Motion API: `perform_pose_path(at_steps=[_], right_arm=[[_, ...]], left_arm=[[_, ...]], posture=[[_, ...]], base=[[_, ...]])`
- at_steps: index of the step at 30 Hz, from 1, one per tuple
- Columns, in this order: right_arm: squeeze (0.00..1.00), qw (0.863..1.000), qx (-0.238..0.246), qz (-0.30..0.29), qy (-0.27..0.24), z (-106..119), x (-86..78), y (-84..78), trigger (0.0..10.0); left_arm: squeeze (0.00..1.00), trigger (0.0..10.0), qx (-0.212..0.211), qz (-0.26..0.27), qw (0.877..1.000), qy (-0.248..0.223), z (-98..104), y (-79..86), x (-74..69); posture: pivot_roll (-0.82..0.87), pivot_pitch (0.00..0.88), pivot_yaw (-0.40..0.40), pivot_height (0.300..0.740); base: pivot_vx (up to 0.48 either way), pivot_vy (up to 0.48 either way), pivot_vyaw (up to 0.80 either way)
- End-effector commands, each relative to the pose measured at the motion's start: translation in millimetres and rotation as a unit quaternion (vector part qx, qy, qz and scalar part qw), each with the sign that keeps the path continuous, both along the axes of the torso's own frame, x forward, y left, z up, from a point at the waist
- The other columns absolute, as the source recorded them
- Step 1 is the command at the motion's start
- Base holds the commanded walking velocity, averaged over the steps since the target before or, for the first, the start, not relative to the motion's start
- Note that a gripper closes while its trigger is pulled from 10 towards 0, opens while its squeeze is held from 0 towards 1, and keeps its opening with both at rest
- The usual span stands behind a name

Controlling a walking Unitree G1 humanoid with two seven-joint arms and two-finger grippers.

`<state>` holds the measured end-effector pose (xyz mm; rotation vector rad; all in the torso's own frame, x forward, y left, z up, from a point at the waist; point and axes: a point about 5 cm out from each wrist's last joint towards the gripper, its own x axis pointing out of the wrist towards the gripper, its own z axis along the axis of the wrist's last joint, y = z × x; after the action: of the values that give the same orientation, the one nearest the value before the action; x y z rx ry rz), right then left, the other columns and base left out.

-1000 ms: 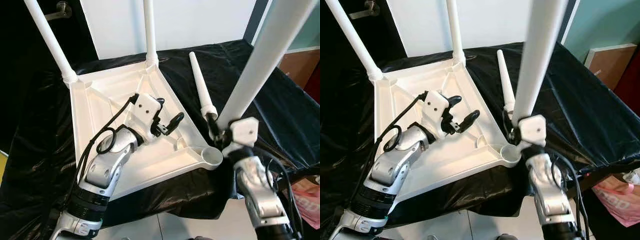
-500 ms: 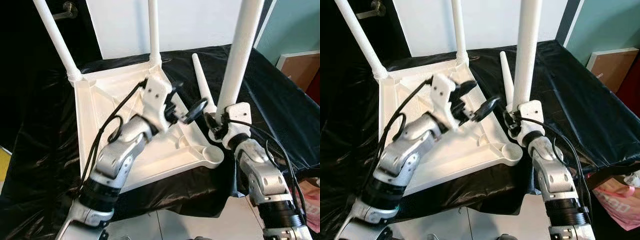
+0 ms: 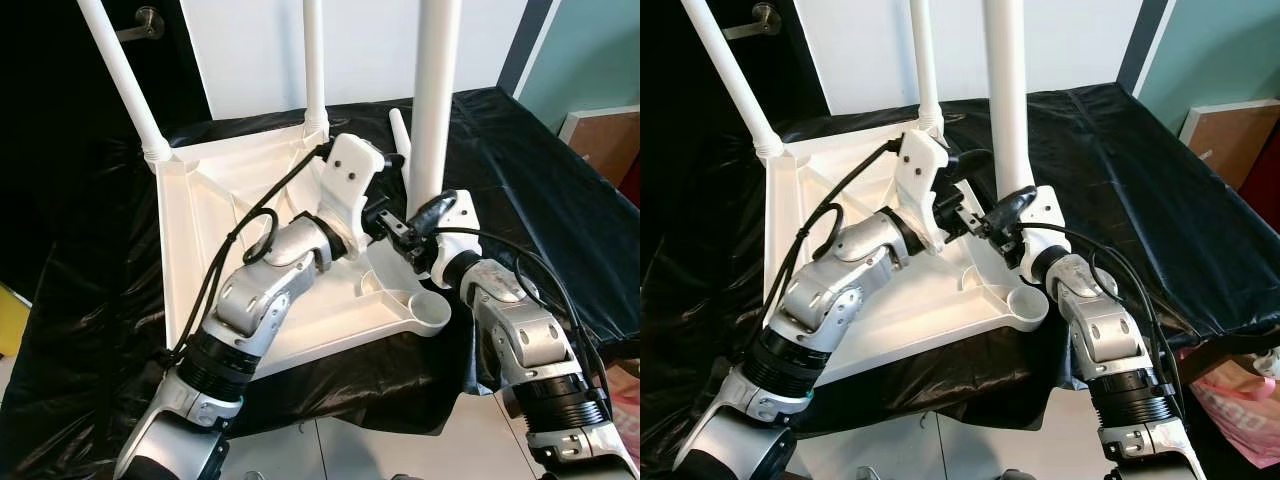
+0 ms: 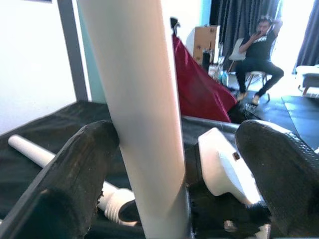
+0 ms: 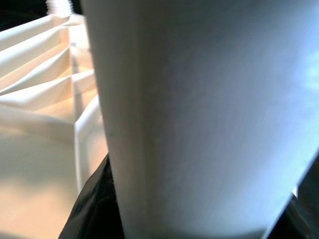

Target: Building children table

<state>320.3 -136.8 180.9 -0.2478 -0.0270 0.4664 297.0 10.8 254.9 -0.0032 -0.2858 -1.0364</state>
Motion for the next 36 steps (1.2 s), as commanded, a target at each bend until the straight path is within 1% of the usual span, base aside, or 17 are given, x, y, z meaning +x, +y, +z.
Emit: perform_pose_path(at_steps=[1, 4, 8, 9, 10, 12, 15, 17, 18, 19, 20, 21, 23, 27, 28, 29, 36], right_arm=[[0.00, 1.000, -0.009, 0.017, 0.000, 0.4, -0.4, 3.4, 10.0], [0.00, 0.999, -0.015, 0.041, 0.008, -1.6, -3.3, 7.3, 10.0], [0.00, 0.998, -0.021, 0.052, 0.014, -3.0, -4.8, 7.8, 10.0], [0.00, 0.997, -0.029, 0.064, 0.017, -3.7, -6.5, 7.6, 10.0], [0.00, 0.997, -0.029, 0.064, 0.017, -3.7, -6.5, 7.6, 10.0], [0.00, 0.997, -0.034, 0.070, 0.017, -3.8, -7.1, 6.9, 10.0], [0.00, 0.997, -0.035, 0.072, 0.017, -4.0, -7.0, 6.4, 10.0], [0.00, 0.997, -0.032, 0.072, 0.020, -3.6, -6.4, 5.3, 10.0], [0.00, 0.997, -0.032, 0.072, 0.020, -3.6, -6.4, 5.3, 10.0], [0.00, 0.997, -0.029, 0.072, 0.021, -3.2, -6.1, 5.1, 10.0], [0.00, 0.997, -0.032, 0.075, 0.017, -2.5, -5.9, 5.7, 10.0], [0.00, 0.997, -0.032, 0.075, 0.017, -2.5, -5.9, 5.7, 10.0], [0.00, 0.996, -0.037, 0.080, 0.011, -1.5, -6.0, 6.5, 10.0], [0.00, 0.996, -0.034, 0.084, 0.011, 0.0, -6.4, 7.8, 10.0], [0.00, 0.995, -0.035, 0.088, 0.011, 0.0, -6.8, 8.3, 10.0], [0.00, 0.995, -0.038, 0.091, 0.010, -0.5, -6.5, 8.6, 10.0], [0.00, 0.995, -0.038, 0.093, 0.006, 1.3, -5.3, 9.8, 10.0]], left_arm=[[0.00, 10.0, 0.040, -0.136, 0.989, -0.032, 0.9, -8.2, -11.6], [0.00, 10.0, 0.033, -0.152, 0.987, -0.032, 6.9, -10.9, -8.6], [0.00, 10.0, 0.022, -0.164, 0.986, -0.026, 10.4, -11.4, -7.8], [0.00, 10.0, 0.002, -0.179, 0.984, -0.016, 18.0, -10.2, -5.9], [0.00, 10.0, 0.002, -0.179, 0.984, -0.016, 18.0, -10.2, -5.9], [0.00, 10.0, -0.020, -0.190, 0.982, -0.007, 26.2, -8.2, -3.5], [0.00, 10.0, -0.032, -0.197, 0.980, -0.003, 30.5, -6.9, -2.4], [0.00, 10.0, -0.064, -0.231, 0.971, 0.003, 43.0, -2.8, -3.2], [0.00, 10.0, -0.064, -0.231, 0.971, 0.003, 43.0, -2.8, -3.2], [0.00, 10.0, -0.073, -0.245, 0.967, 0.004, 47.1, -1.4, -4.0], [0.00, 10.0, -0.071, -0.255, 0.964, 0.002, 48.8, 0.4, -4.0], [0.00, 10.0, -0.071, -0.255, 0.964, 0.002, 48.8, 0.4, -4.0], [0.00, 10.0, -0.058, -0.264, 0.963, 0.001, 46.9, 1.3, -3.1], [0.00, 10.0, -0.051, -0.272, 0.961, 0.005, 44.0, 0.7, -4.1], [0.00, 1.1, -0.053, -0.277, 0.959, 0.009, 43.5, 0.5, -4.5], [0.00, 0.0, -0.054, -0.280, 0.958, 0.012, 42.7, -0.1, -3.9], [0.00, 0.0, -0.047, -0.277, 0.960, 0.016, 42.4, -1.0, -2.3]], posture=[[-0.16, 0.015, 0.010, 0.740], [-0.17, 0.010, 0.011, 0.740], [-0.17, 0.004, 0.013, 0.740], [-0.18, 0.000, 0.019, 0.740], [-0.18, 0.000, 0.019, 0.740], [-0.19, 0.000, 0.024, 0.740], [-0.19, 0.000, 0.025, 0.740], [-0.19, 0.000, 0.031, 0.740], [-0.19, 0.000, 0.031, 0.740], [-0.19, 0.000, 0.031, 0.740], [-0.20, 0.000, 0.039, 0.740], [-0.20, 0.000, 0.039, 0.740], [-0.20, 0.000, 0.039, 0.740], [-0.21, 0.000, 0.039, 0.740], [-0.21, 0.000, 0.041, 0.740], [-0.21, 0.000, 0.040, 0.740], [-0.20, 0.000, 0.038, 0.740]], base=[[0.000, 0.000, 0.00], [0.000, 0.000, 0.00], [0.000, 0.000, 0.00], [0.000, 0.000, 0.00], [0.000, 0.000, 0.00], [0.000, 0.000, 0.00], [0.000, 0.000, 0.00], [0.000, 0.000, 0.00], [0.000, 0.000, 0.00], [0.000, 0.000, 0.00], [0.000, 0.000, 0.00], [0.000, 0.000, 0.00], [0.000, 0.000, 0.00], [0.000, 0.000, 0.00], [0.000, 0.000, 0.00], [0.000, 0.000, 0.00], [0.000, 0.000, 0.00]])
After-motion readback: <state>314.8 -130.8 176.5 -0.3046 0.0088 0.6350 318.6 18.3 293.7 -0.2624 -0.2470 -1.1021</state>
